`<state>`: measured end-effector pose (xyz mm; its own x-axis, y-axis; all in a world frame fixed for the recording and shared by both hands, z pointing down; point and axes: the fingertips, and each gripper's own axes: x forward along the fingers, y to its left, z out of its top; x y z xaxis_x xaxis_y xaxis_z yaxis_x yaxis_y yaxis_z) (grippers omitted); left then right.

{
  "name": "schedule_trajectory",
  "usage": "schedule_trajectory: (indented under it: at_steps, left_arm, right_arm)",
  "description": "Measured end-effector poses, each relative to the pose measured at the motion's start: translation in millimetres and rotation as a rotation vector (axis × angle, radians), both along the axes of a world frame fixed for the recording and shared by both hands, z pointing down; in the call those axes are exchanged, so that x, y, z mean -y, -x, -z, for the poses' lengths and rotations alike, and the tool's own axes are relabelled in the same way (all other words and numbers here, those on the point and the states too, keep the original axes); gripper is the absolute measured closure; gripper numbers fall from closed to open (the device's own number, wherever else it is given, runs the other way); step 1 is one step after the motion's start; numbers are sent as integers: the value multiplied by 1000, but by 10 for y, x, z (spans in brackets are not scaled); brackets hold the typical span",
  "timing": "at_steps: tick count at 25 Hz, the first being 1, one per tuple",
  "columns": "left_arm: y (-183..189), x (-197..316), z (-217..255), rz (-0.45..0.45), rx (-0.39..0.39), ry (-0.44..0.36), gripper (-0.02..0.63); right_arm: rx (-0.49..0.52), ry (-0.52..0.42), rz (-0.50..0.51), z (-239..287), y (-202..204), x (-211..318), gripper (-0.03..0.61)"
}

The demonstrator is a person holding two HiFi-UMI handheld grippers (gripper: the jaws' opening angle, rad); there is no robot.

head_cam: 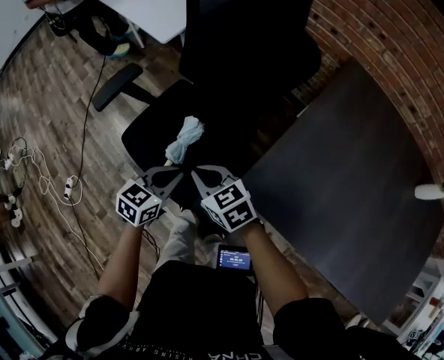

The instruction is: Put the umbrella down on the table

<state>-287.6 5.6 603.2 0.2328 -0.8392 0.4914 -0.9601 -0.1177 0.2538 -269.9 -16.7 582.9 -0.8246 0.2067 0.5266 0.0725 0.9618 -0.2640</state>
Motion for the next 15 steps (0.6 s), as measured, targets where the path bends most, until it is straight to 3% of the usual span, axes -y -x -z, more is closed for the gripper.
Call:
schedule_trajectory:
  at_steps: [7,15]
  left_arm:
    - [262,187,-488,-20,-18,86,603]
    - [543,369,-1148,-7,-9,196,507]
  right_arm:
    - [-2,40,-61,-233,226,205,571]
    - [10,98,-123,-500,451,426,571]
